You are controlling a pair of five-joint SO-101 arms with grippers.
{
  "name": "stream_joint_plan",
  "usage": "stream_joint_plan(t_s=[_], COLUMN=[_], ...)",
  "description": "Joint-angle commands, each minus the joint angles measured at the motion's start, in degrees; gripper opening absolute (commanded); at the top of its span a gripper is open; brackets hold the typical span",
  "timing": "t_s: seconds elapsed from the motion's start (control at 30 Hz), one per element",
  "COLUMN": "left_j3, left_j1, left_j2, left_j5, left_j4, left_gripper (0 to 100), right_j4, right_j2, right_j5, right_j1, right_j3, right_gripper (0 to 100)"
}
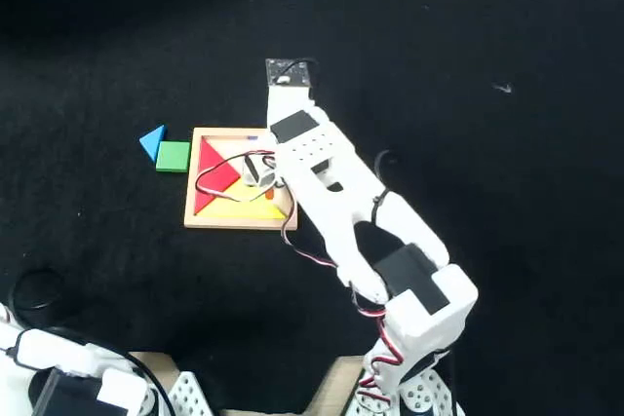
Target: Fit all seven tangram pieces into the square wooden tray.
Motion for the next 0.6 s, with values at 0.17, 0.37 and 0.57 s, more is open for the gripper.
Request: stream_joint_plan(t_s=[0.17, 0.37, 0.57], left_j3=[0.0, 0.0, 0.0], left_j1=[0.8, 0.8, 0.8], left_j2=[-0.4, -0.4, -0.4], left_j5=[0.6, 0.6, 0.6], left_j4=[-1.0, -1.0, -1.0], left_gripper=[3, 3, 3], right_j4=[-1.2, -1.1, -1.3], right_j2=[-0.3, -0.3, -0.2], right_j5=[-0.8, -0.9, -1.0], right_j1=[-1.4, -1.5, -1.5], right_j3=[-3.3, -3.3, -3.3], right_gripper=[1.1, 1.1, 1.1])
